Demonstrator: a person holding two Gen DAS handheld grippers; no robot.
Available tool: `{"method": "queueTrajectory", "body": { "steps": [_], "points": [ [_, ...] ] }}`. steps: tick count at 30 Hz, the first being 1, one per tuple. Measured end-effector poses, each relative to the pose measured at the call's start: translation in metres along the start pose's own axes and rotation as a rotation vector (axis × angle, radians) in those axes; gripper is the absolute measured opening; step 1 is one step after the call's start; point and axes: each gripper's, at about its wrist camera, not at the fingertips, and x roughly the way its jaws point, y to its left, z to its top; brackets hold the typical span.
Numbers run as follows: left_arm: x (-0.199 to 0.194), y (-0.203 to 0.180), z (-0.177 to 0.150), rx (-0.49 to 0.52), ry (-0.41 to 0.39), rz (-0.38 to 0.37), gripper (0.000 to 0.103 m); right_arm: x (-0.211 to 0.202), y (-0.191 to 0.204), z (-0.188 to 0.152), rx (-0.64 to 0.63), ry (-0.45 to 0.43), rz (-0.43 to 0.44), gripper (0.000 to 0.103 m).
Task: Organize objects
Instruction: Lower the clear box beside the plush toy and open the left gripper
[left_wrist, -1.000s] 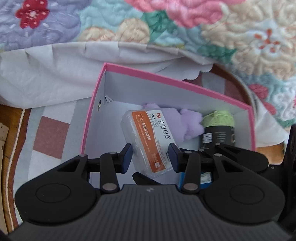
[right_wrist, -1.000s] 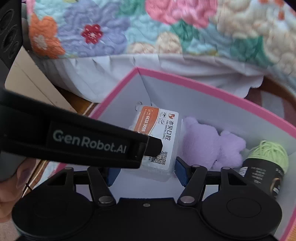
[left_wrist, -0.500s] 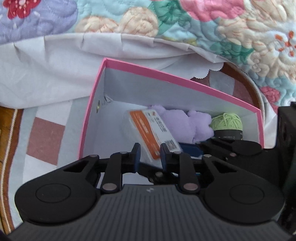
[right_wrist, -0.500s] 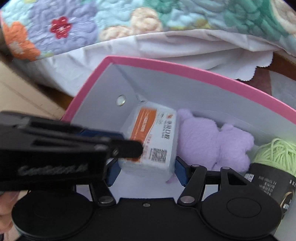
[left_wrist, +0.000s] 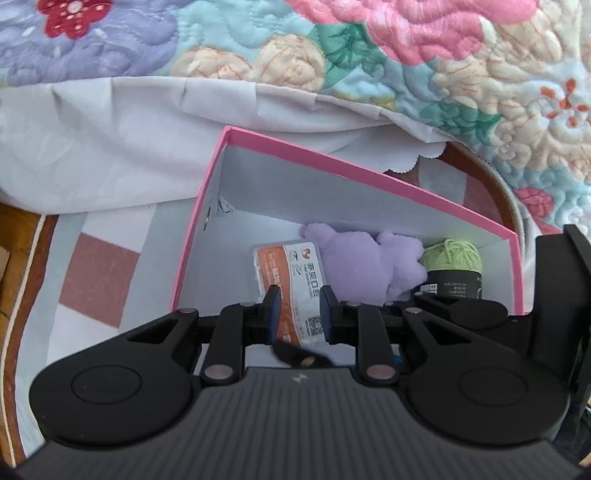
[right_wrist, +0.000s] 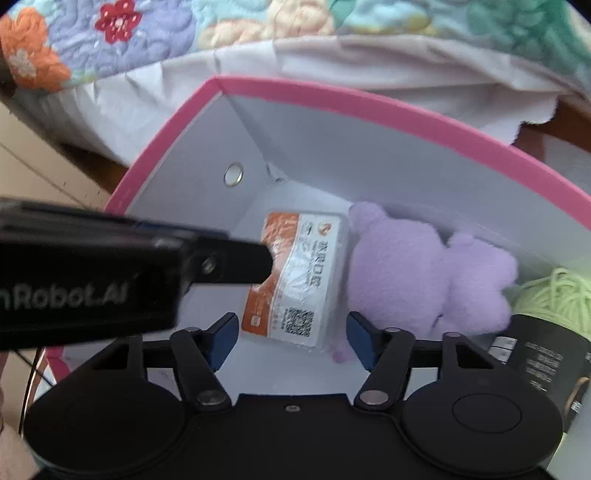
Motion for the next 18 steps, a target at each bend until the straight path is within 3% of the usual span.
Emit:
{"method": "queueTrajectory", "body": {
  "steps": [6, 8, 18],
  "points": [
    [-0.021, 0.000, -0.008, -0.020, -0.028, 0.009, 0.021, -0.012, 0.005, -0.005, 0.002, -0.070, -0.079, 0.024],
    [-0.028, -0.001, -0.010, -0.024, -0.034, 0.015, 0.021, -0.018, 0.006, -0.007, -0.013, -0.103, -0.108, 0.023],
    [-0.070, -0.010, -0.036, 0.054, -0.046, 0.027, 0.025, -0.104, 0.033, -0.051, -0.070, -0.224, -0.067, 0.031]
  ]
}}
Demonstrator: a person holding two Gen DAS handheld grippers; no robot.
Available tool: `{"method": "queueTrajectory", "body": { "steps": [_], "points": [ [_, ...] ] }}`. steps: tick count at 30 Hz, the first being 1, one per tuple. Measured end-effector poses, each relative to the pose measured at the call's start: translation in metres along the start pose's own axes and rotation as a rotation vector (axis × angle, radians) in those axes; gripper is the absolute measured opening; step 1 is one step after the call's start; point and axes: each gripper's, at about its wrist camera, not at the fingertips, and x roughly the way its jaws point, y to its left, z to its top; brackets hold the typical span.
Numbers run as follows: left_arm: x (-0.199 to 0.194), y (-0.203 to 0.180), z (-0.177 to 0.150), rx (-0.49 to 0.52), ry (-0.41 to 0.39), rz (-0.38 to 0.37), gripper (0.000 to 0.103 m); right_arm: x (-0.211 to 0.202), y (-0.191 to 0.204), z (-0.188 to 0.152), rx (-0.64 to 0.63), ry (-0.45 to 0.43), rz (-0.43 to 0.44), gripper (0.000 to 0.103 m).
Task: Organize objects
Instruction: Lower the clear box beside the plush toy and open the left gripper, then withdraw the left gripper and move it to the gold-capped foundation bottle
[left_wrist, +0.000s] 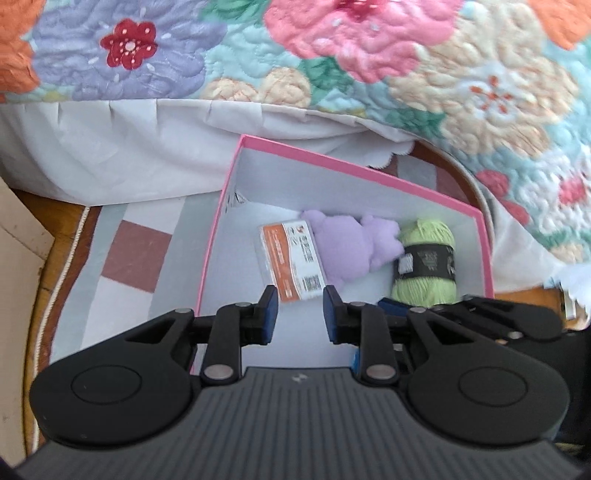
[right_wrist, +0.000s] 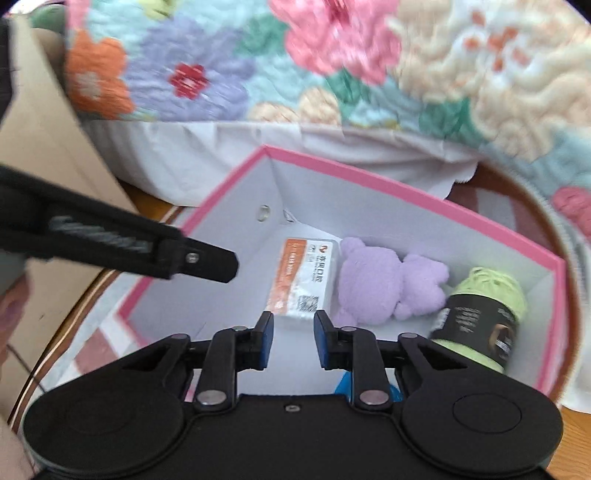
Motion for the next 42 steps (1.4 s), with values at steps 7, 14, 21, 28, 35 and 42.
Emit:
{"method": "queueTrajectory", "body": {
  "steps": [7, 14, 21, 28, 35, 42],
  "points": [
    [-0.047, -0.004, -0.017, 0.044, -0.009, -0.004, 0.036, -0.054, 0.023, -0.006, -0.021, -0.054, 0.015, 0.038],
    [-0.098, -0.009, -0.037, 0.076, -0.006, 0.010, 0.041, -0.101, 0.040, -0.013, -0.018, -0.057, 0.029, 0.038],
    [-0.143, -0.019, -0.063, 0.142, 0.024, 0.053, 0.053, -0.155, 0.060, -0.025, -0.038, -0.083, 0.033, 0.048],
    [-0.172, -0.026, -0.092, 0.164, 0.049, 0.024, 0.062, -0.194, 0.072, -0.048, -0.039, -0.044, 0.060, 0.048],
    [-0.187, -0.037, -0.120, 0.226, 0.083, 0.004, 0.065, -0.222, 0.087, -0.078, -0.074, -0.035, 0.055, 0.053],
    [-0.188, -0.044, -0.152, 0.264, 0.118, -0.035, 0.070, -0.231, 0.102, -0.107, -0.086, -0.035, 0.066, 0.063]
  ]
}}
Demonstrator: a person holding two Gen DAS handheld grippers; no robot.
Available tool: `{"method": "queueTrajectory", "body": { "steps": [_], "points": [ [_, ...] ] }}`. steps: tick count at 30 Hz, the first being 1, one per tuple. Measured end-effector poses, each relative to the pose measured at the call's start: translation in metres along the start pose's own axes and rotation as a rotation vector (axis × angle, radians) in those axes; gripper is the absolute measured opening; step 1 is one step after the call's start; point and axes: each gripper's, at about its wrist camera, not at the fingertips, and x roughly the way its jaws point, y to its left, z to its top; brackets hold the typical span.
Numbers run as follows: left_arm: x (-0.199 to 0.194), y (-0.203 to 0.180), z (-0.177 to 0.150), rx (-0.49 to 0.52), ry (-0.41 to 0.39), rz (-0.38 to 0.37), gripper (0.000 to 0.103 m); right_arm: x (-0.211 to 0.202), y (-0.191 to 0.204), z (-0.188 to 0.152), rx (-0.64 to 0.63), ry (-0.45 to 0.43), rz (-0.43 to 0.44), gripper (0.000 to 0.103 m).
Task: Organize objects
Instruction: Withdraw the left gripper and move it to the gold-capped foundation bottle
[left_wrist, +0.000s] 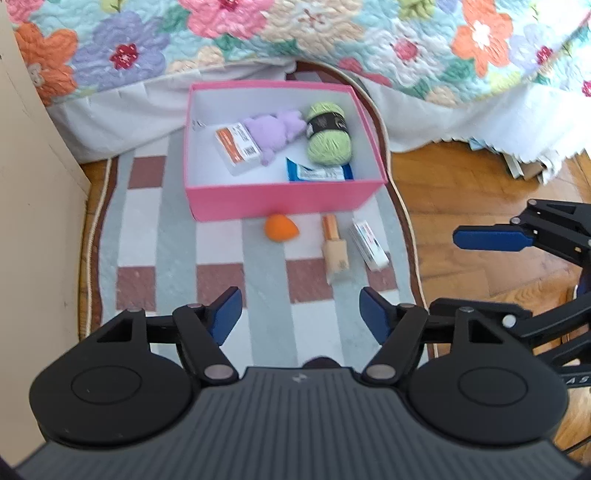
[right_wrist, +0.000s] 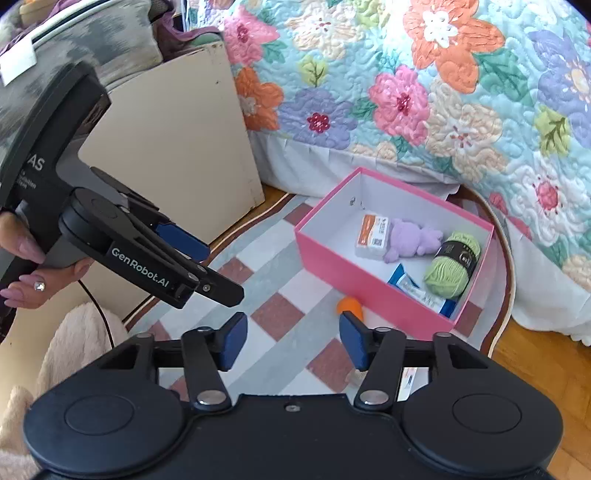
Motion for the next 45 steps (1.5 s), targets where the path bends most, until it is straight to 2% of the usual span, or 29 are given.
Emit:
{"method": "queueTrajectory", "body": {
  "steps": [3, 5, 8, 9, 16, 18, 23, 28, 33, 37, 43, 45],
  "points": [
    [0.004, 0.000, -0.010, -0.001, 0.008, 0.001, 0.074, 0.002, 0.004, -0.016, 0.040, 0.009, 0.053, 0.064],
    [0.006, 0.002, -0.017, -0.003, 0.017, 0.009, 0.081, 0.003, 0.009, -0.026, 0.042, 0.010, 0.069, 0.064],
    [0.011, 0.007, -0.026, -0.003, 0.023, 0.010, 0.084, 0.006, 0.015, -0.040, 0.045, -0.005, 0.062, 0.072],
    [0.014, 0.010, -0.028, -0.007, 0.026, 0.007, 0.085, 0.009, 0.016, -0.044, 0.045, -0.007, 0.056, 0.074],
    [0.050, 0.032, -0.037, -0.079, 0.037, 0.000, 0.090, 0.043, 0.017, -0.067, 0.057, -0.030, 0.011, 0.077],
    [0.061, 0.035, -0.038, -0.079, 0.031, 0.004, 0.091, 0.055, 0.014, -0.071, 0.051, -0.041, -0.021, 0.081],
    [0.089, 0.040, -0.036, -0.085, -0.010, -0.018, 0.095, 0.091, -0.001, -0.082, 0.046, -0.069, -0.120, 0.081],
    [0.120, 0.034, -0.030, -0.078, -0.027, -0.071, 0.095, 0.129, -0.018, -0.095, 0.034, -0.079, -0.212, 0.081],
    [0.149, 0.033, -0.022, -0.112, -0.073, -0.068, 0.095, 0.158, -0.026, -0.108, 0.017, -0.093, -0.243, 0.081],
    [0.175, 0.037, -0.018, -0.162, -0.068, -0.118, 0.092, 0.178, -0.033, -0.116, 0.016, -0.082, -0.278, 0.081],
    [0.203, 0.030, -0.019, -0.128, -0.064, -0.150, 0.086, 0.199, -0.054, -0.120, 0.142, -0.086, -0.319, 0.081],
    [0.210, 0.030, -0.019, -0.134, -0.075, -0.171, 0.080, 0.204, -0.060, -0.121, 0.194, -0.086, -0.319, 0.075]
  ]
}}
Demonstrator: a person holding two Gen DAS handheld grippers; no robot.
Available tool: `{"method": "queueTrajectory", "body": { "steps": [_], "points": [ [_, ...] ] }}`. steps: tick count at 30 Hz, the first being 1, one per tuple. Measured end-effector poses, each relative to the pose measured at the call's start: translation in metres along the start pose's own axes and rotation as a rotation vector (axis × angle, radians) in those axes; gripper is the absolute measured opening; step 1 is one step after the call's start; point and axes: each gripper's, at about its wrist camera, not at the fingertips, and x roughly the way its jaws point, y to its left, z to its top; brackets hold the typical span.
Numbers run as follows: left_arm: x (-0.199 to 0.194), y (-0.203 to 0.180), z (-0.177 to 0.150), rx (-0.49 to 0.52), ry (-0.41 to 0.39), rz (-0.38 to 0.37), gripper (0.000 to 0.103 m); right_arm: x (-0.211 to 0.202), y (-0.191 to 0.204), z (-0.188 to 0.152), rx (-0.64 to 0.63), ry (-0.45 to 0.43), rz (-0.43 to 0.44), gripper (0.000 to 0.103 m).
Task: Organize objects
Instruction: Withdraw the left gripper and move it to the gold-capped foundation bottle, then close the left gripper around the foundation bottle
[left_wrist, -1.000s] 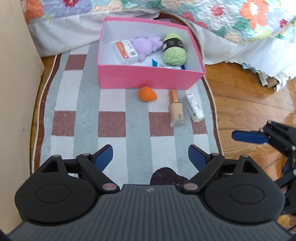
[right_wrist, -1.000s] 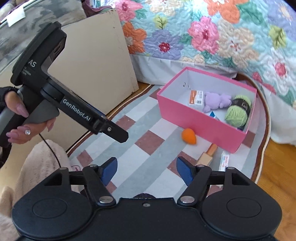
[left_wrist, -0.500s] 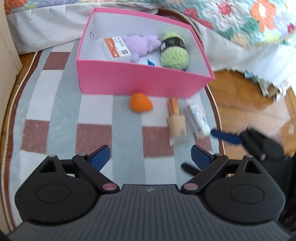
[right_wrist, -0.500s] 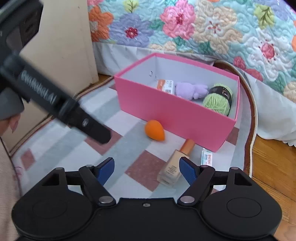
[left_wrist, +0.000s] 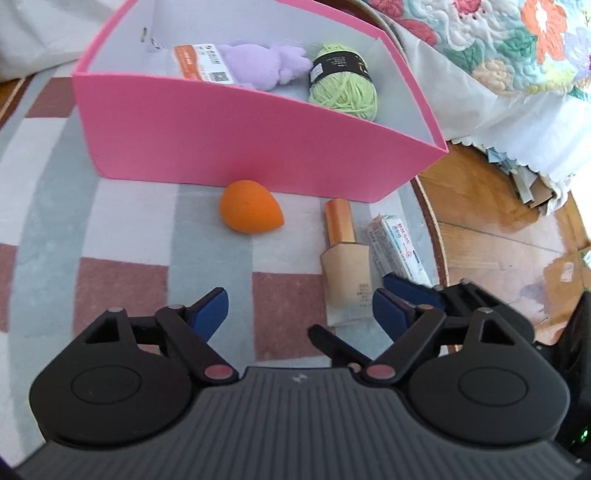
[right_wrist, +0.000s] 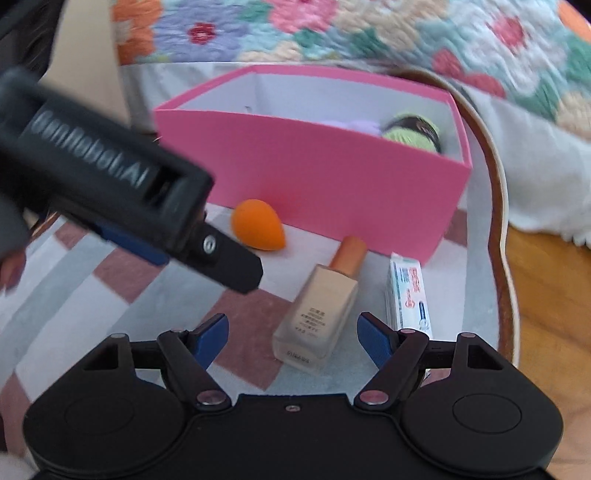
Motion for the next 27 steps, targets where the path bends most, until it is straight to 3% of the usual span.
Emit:
{"method": "queueTrajectory", "body": {
  "steps": [1, 3, 7, 11, 18, 21, 27],
  "points": [
    [0.005, 0.001, 0.000, -0.012, 0.003, -0.014, 0.073, 0.002, -0.001, -0.001, 0.018, 0.007, -0.006, 0.071],
    [0.014, 0.004, -0.002, -0.036, 0.012, -0.022, 0.069, 0.006, -0.002, -0.003, 0.046, 0.021, -0.015, 0.058],
    [0.026, 0.005, -0.006, -0.033, -0.007, -0.029, 0.062, 0.008, -0.001, -0.007, 0.042, 0.001, -0.052, 0.049],
    [0.032, 0.011, -0.009, -0.082, -0.009, -0.100, 0.050, 0.010, -0.005, -0.009, 0.027, -0.005, -0.032, 0.048],
    [0.032, 0.016, -0.015, -0.144, 0.029, -0.149, 0.039, 0.002, 0.003, -0.016, 0.031, 0.008, 0.015, 0.047],
    [0.031, 0.021, -0.021, -0.191, 0.065, -0.169, 0.037, -0.003, 0.010, -0.020, 0.029, 0.014, 0.063, 0.047],
    [0.021, 0.026, -0.036, -0.213, 0.113, -0.140, 0.038, -0.008, 0.015, -0.025, 0.071, 0.034, 0.183, 0.046]
  ]
}}
